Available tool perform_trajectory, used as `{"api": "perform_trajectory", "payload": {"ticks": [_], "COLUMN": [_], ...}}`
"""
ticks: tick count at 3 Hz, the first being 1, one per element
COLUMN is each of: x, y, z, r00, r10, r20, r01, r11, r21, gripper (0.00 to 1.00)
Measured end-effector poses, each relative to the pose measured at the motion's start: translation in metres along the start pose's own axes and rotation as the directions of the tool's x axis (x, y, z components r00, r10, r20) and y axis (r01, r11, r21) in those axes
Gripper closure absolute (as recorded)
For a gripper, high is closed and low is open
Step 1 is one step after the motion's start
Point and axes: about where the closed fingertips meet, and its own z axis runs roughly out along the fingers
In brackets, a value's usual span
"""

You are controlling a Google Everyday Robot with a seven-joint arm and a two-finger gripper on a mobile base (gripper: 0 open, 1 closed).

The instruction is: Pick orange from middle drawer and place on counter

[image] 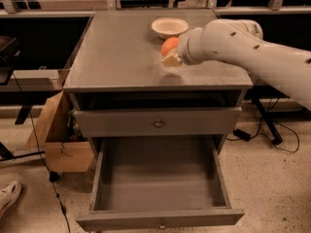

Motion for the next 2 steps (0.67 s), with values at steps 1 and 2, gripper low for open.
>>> {"api": "perform_trajectory", "payload": {"ticks": [1, 2], "x": [0.0146, 0.0146], "y": [0.0035, 0.0035], "z": [-0.0026, -0.0026], "r00": [0.996, 0.996], "r10": [0.086, 0.086], "r20": [0.012, 0.012], "r01": [-0.086, -0.086], "r11": [0.9956, 0.9956], "r21": [-0.038, -0.038], "gripper": [0.0, 0.0]}}
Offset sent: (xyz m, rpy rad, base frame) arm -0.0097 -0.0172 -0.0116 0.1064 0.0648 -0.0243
